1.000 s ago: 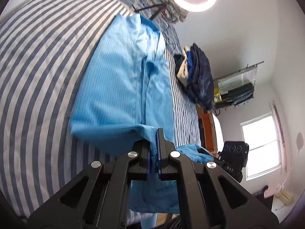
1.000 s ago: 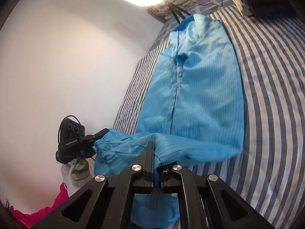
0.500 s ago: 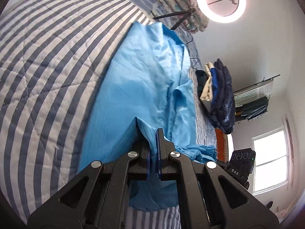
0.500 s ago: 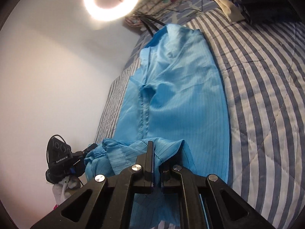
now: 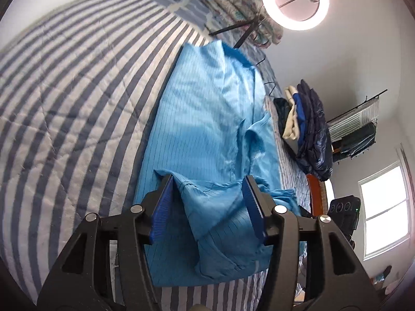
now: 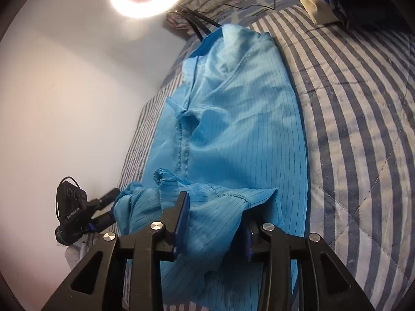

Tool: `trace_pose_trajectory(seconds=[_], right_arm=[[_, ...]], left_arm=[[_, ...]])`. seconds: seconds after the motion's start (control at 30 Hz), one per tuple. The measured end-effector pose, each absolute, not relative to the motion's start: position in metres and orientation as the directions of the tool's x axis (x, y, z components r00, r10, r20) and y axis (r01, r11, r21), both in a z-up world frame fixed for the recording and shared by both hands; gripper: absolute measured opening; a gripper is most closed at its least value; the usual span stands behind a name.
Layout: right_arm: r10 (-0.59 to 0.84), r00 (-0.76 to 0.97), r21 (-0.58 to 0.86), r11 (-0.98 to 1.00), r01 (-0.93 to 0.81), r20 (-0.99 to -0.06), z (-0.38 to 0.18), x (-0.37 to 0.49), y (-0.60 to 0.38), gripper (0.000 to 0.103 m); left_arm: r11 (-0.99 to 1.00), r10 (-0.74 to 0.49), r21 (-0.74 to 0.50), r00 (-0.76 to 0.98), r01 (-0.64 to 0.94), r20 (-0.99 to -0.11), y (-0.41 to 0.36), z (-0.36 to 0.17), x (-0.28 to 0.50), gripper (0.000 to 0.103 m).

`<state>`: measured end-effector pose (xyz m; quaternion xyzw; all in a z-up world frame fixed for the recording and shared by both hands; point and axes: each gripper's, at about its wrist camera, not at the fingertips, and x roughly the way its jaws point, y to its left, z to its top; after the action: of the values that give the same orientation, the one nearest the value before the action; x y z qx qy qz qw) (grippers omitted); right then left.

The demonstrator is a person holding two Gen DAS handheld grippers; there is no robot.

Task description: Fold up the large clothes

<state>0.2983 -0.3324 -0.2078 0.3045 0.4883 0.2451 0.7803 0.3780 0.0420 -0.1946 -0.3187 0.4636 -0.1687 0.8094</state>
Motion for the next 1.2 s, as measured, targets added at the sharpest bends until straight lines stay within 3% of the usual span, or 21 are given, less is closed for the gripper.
trace_pose_trajectory(seconds=[0.27, 0.37, 0.47, 0.87, 1.2], right_arm=[[0.756, 0.384, 0.726, 0.639, -0.255, -0.530, -0.173, 0.249, -0.346, 0.048], [0.761, 0.299, 0.674, 0.649, -0.353, -0.576, -0.178, 0.229, -0.325, 0.038], [0.685, 0.275, 0.577, 0.721, -0.384, -0.674, -0.191, 0.222, -0.303, 0.035], [0.545, 0.349, 0.440, 0.832, -0.338, -0.762, -0.192, 0.267, -0.277, 0.035], [0.464, 0.526, 0.424, 0.882, -0.204, -0.713, -0.167, 0.314, -0.297, 0.035]], left_arm=[[0.764, -0.615, -0.623, 0.477, 0.165, -0.628, 0.034, -0.163, 0.340, 0.054], [0.780, -0.618, -0.585, 0.410, 0.220, -0.670, 0.018, -0.175, 0.325, 0.051], [0.800, -0.598, -0.563, 0.367, 0.209, -0.713, 0.005, -0.193, 0.321, 0.050], [0.887, -0.460, -0.436, 0.381, 0.153, -0.802, -0.031, -0.213, 0.375, 0.050], [0.862, -0.456, -0.501, 0.550, 0.078, -0.699, -0.024, -0.184, 0.427, 0.050]])
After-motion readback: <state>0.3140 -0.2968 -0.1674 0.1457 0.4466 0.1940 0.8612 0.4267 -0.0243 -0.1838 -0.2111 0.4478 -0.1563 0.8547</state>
